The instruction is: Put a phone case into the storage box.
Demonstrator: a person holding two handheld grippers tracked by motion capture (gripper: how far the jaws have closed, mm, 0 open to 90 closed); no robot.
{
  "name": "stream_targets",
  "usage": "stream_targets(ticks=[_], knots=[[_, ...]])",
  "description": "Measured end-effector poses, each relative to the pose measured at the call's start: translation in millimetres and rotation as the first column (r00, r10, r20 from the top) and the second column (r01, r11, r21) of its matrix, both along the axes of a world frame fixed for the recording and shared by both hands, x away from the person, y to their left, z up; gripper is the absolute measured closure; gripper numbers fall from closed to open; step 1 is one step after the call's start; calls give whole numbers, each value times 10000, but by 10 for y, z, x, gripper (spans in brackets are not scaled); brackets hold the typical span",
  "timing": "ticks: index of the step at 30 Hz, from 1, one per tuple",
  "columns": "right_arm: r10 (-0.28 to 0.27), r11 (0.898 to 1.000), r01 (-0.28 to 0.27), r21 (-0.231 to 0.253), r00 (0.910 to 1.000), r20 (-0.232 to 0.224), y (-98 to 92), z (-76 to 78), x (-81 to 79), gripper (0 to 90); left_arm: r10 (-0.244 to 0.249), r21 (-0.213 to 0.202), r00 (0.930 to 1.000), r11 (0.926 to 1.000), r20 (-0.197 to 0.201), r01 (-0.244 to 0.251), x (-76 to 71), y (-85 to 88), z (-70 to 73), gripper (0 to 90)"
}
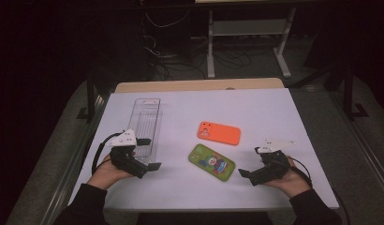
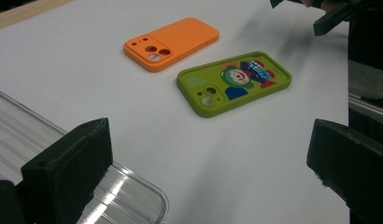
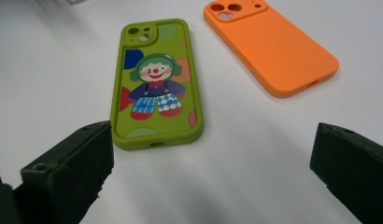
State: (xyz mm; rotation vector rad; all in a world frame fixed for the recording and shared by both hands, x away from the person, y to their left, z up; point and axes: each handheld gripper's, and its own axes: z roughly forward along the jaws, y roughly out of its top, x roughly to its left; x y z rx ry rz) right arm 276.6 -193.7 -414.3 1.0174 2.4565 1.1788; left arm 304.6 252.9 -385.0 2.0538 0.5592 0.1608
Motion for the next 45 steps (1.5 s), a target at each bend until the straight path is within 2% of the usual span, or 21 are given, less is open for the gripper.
stream_targets(ticks=[6, 11, 12, 19, 25, 29, 31, 39, 41, 42, 45], knots=[[-38, 10000, 37, -44, 9997, -222, 20, 19, 38, 0, -49, 81, 10000, 10000, 75, 48, 9, 0, -8, 0], [58, 10000, -61, -39, 9978, -656, 117, 64, 77, 4, -12, 42, 10000, 10000, -24, 12, 0, -7, -9, 0], [-36, 9998, 25, -180, 9981, -616, 164, 76, 91, 3, -40, 93, 10000, 9999, 7, 40, 4, -4, -7, 0], [25, 9999, -33, -165, 9990, -444, 267, 124, 150, 17, -48, 28, 10000, 10000, -12, 48, 2, 0, -17, 0], [103, 9996, -123, -255, 9970, -763, 418, 141, 223, 11, -37, -27, 10000, 10000, -20, 37, 2, -2, -19, 0], [318, 9984, -359, -446, 9956, -883, 543, 128, 252, 10, -46, 23, 10000, 10000, -34, 46, 2, -4, -20, 0], [440, 9977, -486, -466, 9945, -953, 610, 127, 271, 11, -21, -79, 10000, 10000, -71, 21, -2, -8, -19, 0], [677, 9927, -791, -910, 9901, -1229, 833, 95, 344, 19, -66, -93, 10000, 9999, -56, 66, 0, -4, -19, 0], [721, 9898, -873, -1126, 9886, -1323, 879, 74, 368, 22, -73, -81, 10000, 9999, -63, 73, 0, -5, -20, 0], [809, 9851, -1020, -1381, 9852, -1509, 929, 47, 391, 22, -68, -93, 9999, 9999, -74, 68, -1, -7, -21, 0], [828, 9806, -1104, -1619, 9822, -1683, 979, 12, 417, 22, -65, -64, 9999, 10000, -76, 65, 2, -6, -19, 0]])
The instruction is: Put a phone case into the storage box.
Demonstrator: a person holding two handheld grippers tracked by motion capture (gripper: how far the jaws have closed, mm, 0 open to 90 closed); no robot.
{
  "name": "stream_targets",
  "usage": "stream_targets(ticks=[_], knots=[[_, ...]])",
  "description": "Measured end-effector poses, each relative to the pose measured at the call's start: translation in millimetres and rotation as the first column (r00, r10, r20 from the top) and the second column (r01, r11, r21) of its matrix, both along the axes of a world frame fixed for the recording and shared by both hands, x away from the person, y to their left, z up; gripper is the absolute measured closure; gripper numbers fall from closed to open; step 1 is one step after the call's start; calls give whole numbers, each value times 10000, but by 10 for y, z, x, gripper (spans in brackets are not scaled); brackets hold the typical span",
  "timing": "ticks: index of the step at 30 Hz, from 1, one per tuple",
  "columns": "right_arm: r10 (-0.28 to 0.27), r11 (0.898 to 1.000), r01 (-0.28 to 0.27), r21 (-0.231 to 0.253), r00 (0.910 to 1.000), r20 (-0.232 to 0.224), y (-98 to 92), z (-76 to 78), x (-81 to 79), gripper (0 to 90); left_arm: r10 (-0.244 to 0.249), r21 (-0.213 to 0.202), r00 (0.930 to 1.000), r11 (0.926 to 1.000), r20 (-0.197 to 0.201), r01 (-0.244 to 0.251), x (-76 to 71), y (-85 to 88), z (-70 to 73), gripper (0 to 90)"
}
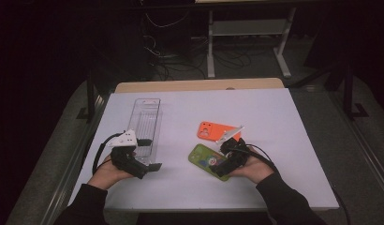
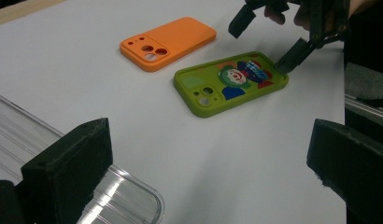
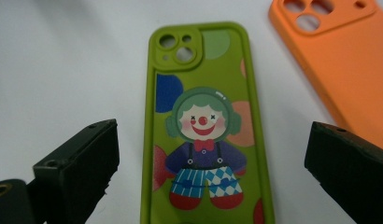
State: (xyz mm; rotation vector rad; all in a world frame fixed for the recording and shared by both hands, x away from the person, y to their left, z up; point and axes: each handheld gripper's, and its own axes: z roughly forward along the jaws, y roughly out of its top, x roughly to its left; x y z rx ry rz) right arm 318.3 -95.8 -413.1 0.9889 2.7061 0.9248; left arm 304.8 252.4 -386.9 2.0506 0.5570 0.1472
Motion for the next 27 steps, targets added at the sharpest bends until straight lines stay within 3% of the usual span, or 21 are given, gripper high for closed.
stream_targets(ticks=[9, 13, 19, 27], knots=[[330, 9930, -371, -1121, 9987, -387, 166, -109, 50, 41, -20, 8, 10000, 10000, 15, 20, -3, 6, 2, 0], [514, 9867, -547, -1528, 9984, -254, 181, -174, 57, 65, -35, -3, 10000, 10000, 42, 35, 0, 6, -1, 0], [614, 9849, -691, -1588, 9967, -527, 159, -230, 50, 125, -39, 47, 10000, 10000, -32, 39, -3, 0, -1, 0], [711, 9827, -784, -1677, 9962, -494, 154, -222, 42, 141, -21, 40, 10000, 10000, -41, 22, -7, -2, -1, 0]])
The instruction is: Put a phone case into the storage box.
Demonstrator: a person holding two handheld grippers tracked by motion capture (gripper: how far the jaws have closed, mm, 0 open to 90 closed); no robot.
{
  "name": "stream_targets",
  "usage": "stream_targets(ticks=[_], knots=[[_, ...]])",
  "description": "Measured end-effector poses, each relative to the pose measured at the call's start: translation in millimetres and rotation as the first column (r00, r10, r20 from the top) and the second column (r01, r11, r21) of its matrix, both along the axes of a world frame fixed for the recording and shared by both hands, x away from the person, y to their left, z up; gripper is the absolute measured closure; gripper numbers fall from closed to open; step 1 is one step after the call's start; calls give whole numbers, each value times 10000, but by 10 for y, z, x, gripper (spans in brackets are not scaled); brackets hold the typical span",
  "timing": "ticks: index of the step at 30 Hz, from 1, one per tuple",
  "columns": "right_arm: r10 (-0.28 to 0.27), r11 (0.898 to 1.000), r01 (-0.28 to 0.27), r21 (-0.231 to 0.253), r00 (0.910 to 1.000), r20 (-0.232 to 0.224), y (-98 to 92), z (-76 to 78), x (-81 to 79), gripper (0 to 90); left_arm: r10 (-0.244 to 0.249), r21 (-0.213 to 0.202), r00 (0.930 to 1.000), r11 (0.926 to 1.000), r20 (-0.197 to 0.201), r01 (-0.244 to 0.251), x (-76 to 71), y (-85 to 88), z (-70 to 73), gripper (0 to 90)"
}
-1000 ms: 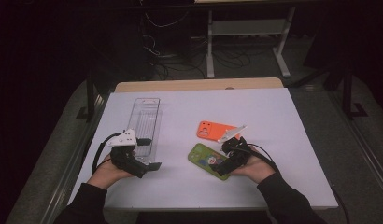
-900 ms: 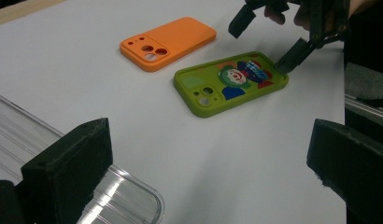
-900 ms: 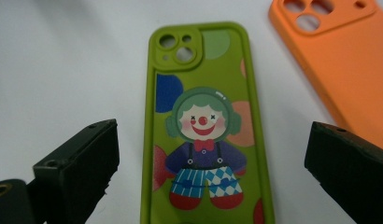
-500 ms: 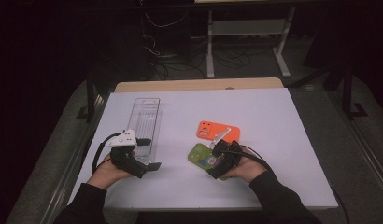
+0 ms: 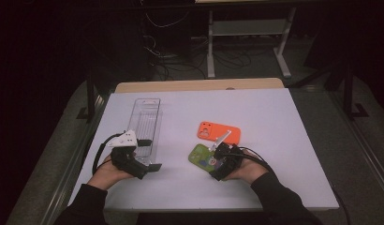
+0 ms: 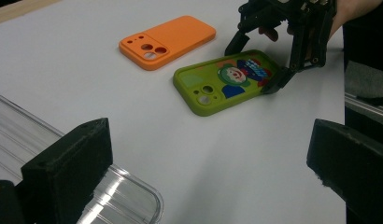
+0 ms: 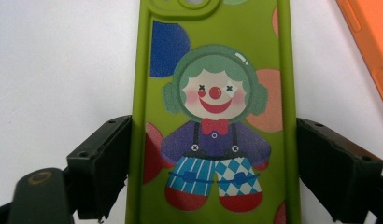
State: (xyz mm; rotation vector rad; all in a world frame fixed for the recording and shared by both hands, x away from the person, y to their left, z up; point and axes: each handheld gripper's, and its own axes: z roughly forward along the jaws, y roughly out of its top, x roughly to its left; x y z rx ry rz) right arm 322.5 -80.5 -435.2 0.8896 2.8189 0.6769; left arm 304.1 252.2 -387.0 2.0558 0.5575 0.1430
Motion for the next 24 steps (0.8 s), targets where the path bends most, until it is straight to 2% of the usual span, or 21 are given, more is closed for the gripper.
stream_targets(ticks=[10, 16, 21, 24], knots=[[71, 9999, -71, -71, 10000, 2, 1, 3, 2, 150, -99, 92, 9999, 9999, 49, 99, 10, -4, 0, 0], [63, 10000, -63, -70, 10000, 47, -102, 46, 45, 151, -274, 229, 9995, 9994, 184, 270, 50, -26, 20, 0], [425, 9991, -425, -35, 9989, 195, -230, 150, 109, 150, -444, 379, 9989, 9983, 160, 438, 80, -107, 57, 0], [910, 9958, -911, 17, 9954, 294, -319, 229, 169, 150, -609, 367, 9978, 9975, 257, 599, 110, -161, 130, 0]])
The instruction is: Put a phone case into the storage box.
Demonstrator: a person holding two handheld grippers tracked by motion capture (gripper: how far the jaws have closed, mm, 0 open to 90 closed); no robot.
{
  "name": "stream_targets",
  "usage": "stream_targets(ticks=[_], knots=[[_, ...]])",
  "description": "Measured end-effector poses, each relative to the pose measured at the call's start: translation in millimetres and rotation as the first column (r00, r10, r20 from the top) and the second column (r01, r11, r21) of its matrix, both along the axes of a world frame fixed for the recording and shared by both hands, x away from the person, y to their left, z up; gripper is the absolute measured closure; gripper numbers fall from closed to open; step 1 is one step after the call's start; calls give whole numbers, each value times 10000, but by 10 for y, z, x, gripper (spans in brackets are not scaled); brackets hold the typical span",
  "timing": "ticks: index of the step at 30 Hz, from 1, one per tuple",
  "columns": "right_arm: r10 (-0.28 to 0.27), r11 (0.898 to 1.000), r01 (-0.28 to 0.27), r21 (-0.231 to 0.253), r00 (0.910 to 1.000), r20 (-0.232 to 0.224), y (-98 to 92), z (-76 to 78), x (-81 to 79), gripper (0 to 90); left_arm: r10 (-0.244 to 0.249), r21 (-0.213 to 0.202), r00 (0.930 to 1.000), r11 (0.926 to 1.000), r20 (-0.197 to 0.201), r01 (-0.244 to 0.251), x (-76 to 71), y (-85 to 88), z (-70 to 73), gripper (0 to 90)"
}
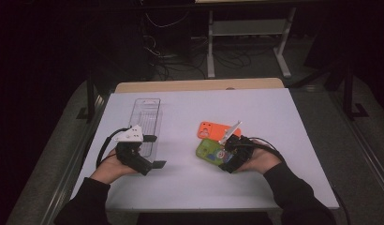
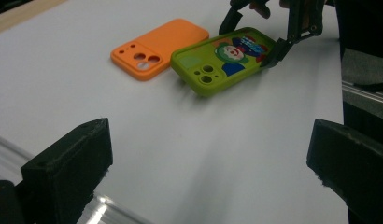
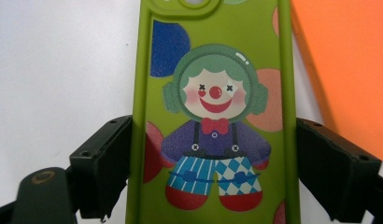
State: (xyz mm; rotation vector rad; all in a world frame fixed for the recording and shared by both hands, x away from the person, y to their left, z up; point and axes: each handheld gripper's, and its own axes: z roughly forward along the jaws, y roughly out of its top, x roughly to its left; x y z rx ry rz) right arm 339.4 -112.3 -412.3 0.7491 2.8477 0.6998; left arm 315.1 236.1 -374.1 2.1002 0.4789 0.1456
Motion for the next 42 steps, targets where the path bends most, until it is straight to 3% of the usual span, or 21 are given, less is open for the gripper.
stream_targets(ticks=[4, 5, 7, 12, 17, 23, 29, 33, 36, 42], knots=[[370, 9993, -370, 94, 9993, -25, -39, 64, 36, 150, -280, 103, 9995, 9996, 170, 278, 56, -72, 94, 0], [483, 9988, -483, 97, 9988, 28, -44, 85, 46, 150, -243, 37, 9997, 9997, 4, 243, 54, -101, 106, 0], [754, 9971, -755, 43, 9971, 90, -43, 120, 66, 150, -453, 245, 9988, 9987, 175, 448, 90, -146, 135, 0], [1302, 9915, -1302, -23, 9915, 83, -5, 185, 111, 150, -769, 363, 9969, 9964, 164, 762, 159, -285, 157, 0], [1820, 9832, -1818, -186, 9832, 94, 43, 216, 141, 150, -1214, 494, 9924, 9915, 188, 1203, 237, -422, 198, 0], [2189, 9757, -2189, -36, 9757, -9, 64, 234, 161, 151, -1807, 611, 9832, 9820, 262, 1788, 308, -591, 238, 0], [2612, 9653, -2612, 1, 9653, 72, 113, 285, 176, 151, -2384, 1022, 9709, 9667, 240, 2348, 357, -773, 228, 0], [2926, 9561, -2925, 170, 9562, 2, 157, 304, 198, 151, -2819, 1351, 9594, 9510, 102, 2780, 363, -872, 175, 0], [3162, 9486, -3161, 138, 9487, -39, 191, 303, 175, 151, -2923, 1570, 9563, 9442, -59, 2896, 346, -909, 132, 0], [3590, 9333, -3590, 24, 9333, -106, 268, 303, 83, 152, -3418, 1784, 9394, 9231, -258, 3408, 308, -997, 85, 0]])
